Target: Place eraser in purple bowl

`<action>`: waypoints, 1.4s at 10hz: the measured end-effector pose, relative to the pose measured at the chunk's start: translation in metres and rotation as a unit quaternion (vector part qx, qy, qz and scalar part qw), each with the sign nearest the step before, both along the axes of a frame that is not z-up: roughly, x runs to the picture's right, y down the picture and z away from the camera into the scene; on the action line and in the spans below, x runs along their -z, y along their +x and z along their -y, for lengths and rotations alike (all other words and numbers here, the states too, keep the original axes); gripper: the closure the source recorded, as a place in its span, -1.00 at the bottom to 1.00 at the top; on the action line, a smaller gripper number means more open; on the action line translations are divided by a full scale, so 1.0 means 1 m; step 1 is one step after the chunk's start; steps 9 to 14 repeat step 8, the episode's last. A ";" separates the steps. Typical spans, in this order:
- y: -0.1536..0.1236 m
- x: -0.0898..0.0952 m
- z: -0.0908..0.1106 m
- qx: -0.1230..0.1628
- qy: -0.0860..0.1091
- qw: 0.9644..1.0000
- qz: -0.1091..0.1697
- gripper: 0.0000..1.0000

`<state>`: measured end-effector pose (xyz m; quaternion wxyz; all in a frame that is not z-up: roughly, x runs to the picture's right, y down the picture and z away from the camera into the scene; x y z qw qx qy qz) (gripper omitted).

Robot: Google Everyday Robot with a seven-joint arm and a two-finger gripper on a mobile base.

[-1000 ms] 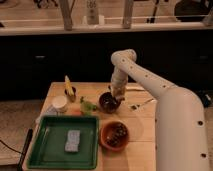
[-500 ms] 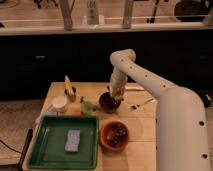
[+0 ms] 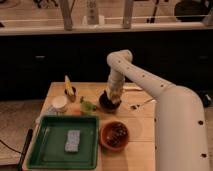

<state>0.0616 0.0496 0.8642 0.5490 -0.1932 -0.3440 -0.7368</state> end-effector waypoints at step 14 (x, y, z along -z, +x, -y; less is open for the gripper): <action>-0.003 0.003 -0.003 0.012 -0.001 1.000 0.019 -0.60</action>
